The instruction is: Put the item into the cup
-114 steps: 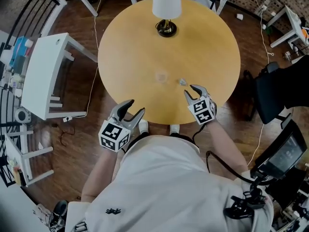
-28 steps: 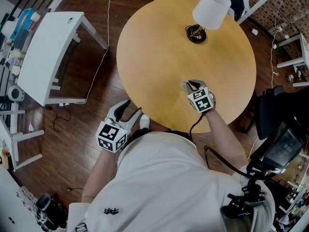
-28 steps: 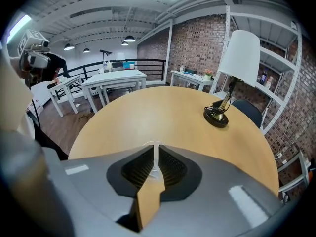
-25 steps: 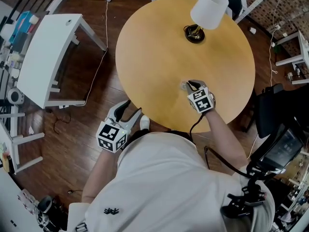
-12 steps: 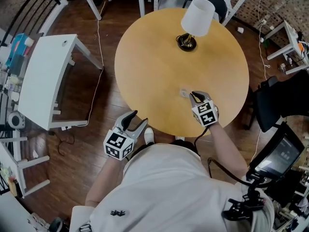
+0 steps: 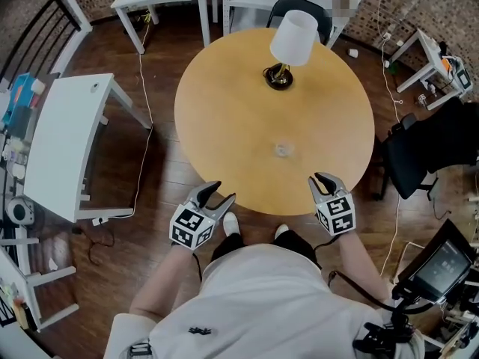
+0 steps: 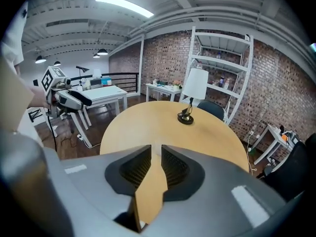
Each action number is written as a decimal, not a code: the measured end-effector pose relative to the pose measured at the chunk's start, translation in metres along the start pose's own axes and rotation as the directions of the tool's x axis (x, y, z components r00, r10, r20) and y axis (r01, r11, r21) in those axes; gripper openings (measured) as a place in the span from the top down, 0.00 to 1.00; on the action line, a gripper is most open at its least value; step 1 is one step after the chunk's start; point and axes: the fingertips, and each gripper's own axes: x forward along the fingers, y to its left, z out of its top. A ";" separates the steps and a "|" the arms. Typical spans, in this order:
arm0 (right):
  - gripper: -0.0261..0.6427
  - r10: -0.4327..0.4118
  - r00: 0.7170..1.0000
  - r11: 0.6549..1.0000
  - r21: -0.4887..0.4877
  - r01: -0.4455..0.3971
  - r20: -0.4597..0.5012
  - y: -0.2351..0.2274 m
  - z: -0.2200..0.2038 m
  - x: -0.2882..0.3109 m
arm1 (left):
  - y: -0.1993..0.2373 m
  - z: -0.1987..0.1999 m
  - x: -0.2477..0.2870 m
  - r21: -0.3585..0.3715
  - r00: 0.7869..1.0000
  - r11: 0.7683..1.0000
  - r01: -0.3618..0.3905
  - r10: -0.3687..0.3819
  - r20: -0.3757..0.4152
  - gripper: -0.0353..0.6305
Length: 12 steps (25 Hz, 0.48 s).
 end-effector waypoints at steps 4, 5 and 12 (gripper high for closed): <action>0.85 -0.001 0.998 1.000 0.013 0.000 0.064 -0.001 -0.007 -0.045 | -0.030 0.009 -0.008 0.022 0.999 0.999 -0.035 0.034 0.032 0.67; 0.84 0.003 0.996 1.000 0.014 -0.004 0.084 -0.002 -0.008 -0.057 | -0.041 0.009 -0.010 0.024 0.998 0.999 -0.044 0.043 0.039 0.67; 0.84 0.054 0.981 0.998 0.003 -0.055 0.185 -0.010 -0.046 -0.143 | -0.137 0.000 -0.017 0.010 0.990 0.993 -0.119 0.118 0.076 0.67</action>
